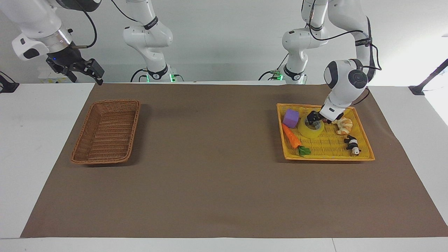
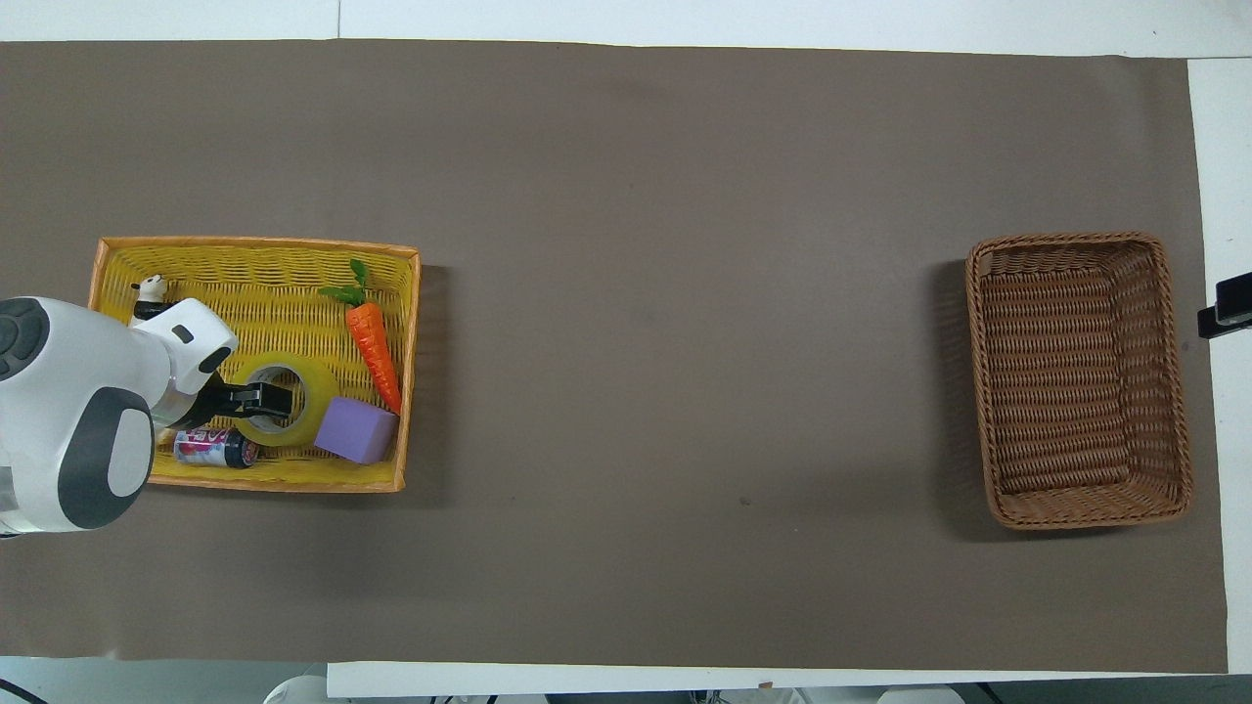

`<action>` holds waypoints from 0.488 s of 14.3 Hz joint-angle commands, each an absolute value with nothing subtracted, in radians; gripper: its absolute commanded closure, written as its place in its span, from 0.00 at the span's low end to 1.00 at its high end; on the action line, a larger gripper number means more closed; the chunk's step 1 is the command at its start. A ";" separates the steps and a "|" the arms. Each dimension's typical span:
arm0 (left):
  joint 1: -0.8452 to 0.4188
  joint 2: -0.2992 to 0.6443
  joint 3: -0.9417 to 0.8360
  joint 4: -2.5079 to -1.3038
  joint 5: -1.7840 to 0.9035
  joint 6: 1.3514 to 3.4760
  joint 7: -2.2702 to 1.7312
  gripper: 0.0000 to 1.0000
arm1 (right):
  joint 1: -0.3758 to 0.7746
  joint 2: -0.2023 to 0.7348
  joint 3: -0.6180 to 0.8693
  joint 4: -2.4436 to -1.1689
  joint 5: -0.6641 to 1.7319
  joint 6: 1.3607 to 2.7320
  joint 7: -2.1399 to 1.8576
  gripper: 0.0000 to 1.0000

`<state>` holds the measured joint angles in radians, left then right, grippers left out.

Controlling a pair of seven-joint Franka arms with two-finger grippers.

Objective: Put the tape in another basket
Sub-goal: 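Grasp the yellow tape roll with the left gripper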

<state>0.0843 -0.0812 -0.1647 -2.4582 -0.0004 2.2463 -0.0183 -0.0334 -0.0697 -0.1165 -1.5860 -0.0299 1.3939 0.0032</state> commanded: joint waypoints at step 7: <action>0.075 -0.041 -0.158 -2.487 0.000 2.318 -0.008 0.07 | -0.040 -0.094 -0.114 -1.615 -0.032 1.408 -0.020 0.00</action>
<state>0.0842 -0.0534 -0.1649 -2.4708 -0.0004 2.2816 -0.0182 -0.0334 -0.0697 -0.1165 -1.5860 -0.0299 1.3939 0.0032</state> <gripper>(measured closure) 0.018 0.000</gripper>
